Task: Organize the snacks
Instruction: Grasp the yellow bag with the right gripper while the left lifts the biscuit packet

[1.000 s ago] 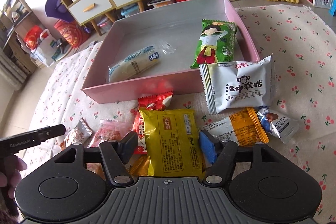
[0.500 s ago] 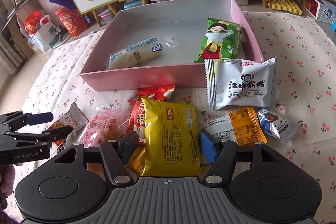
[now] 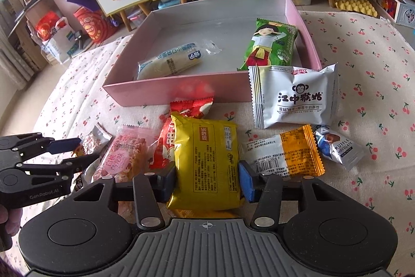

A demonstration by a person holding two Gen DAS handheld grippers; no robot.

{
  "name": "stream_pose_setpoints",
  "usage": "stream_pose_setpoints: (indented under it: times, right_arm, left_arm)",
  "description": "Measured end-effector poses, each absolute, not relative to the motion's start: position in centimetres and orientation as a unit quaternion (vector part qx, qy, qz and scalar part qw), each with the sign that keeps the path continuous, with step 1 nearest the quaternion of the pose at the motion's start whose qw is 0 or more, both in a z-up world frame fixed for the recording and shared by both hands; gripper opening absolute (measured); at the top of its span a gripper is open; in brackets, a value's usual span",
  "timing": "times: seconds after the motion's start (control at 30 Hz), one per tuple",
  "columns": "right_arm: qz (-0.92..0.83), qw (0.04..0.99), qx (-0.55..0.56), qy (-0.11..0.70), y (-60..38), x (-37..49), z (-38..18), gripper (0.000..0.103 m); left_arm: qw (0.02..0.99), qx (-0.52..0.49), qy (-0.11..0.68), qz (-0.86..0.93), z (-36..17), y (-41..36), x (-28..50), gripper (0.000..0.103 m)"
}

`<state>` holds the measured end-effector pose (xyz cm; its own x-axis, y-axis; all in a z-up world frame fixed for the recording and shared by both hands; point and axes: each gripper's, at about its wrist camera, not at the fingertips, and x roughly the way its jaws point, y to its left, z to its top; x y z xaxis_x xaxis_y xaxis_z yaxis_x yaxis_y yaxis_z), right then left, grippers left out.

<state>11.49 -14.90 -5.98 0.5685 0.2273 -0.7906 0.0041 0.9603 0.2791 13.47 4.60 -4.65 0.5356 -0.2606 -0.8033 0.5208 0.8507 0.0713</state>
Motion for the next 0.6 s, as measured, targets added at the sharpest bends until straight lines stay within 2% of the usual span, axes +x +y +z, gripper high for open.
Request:
stream_pose_setpoints:
  times: [0.6]
  right_arm:
    - [0.086,0.868,0.207,0.443,-16.8,11.3,-2.4,0.048]
  left_arm:
    - [0.883,0.041,0.427,-0.190,-1.6,6.0,14.7,0.037]
